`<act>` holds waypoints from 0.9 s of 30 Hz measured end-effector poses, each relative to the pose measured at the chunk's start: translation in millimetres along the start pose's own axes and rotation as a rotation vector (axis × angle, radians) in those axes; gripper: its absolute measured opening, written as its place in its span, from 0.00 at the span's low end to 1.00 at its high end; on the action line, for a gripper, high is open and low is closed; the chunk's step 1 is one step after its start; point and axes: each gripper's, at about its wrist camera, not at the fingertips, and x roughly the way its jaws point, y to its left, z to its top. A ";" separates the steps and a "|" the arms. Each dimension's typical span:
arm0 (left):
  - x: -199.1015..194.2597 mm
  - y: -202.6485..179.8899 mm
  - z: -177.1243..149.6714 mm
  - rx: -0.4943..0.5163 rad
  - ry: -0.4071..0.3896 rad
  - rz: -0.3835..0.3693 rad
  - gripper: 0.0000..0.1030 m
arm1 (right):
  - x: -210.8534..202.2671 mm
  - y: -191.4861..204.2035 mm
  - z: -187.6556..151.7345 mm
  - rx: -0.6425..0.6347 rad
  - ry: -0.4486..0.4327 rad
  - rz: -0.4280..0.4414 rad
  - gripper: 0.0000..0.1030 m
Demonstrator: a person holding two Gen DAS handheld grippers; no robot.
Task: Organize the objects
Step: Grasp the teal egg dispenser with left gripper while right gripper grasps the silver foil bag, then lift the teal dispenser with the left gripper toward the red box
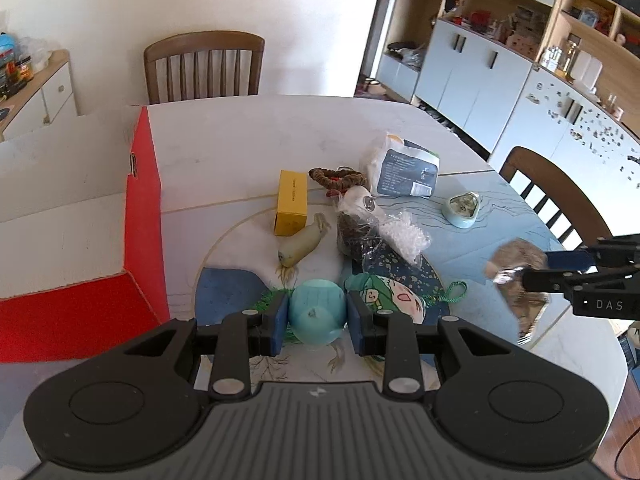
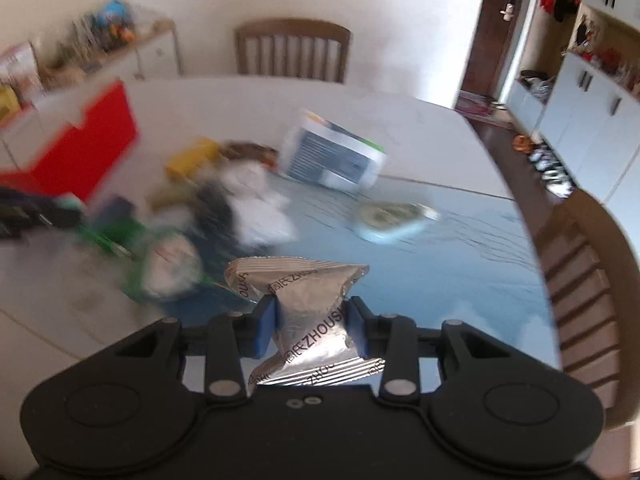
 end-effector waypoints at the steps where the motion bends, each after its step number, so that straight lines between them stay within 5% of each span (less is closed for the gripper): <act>1: -0.4 1.8 -0.5 0.004 0.001 -0.004 0.29 | 1.1 8.3 3.2 -0.006 -0.004 0.013 0.36; 10: -8.2 15.5 -3.8 0.022 0.007 -0.038 0.29 | 39.9 79.9 13.1 -0.091 0.034 0.038 0.36; 18: -30.2 40.4 5.2 -0.028 -0.032 -0.058 0.29 | 52.9 89.9 10.5 -0.121 0.085 -0.007 0.35; 27: -40.1 61.3 13.1 -0.041 -0.038 -0.062 0.29 | 31.5 103.9 28.9 -0.128 0.006 0.020 0.35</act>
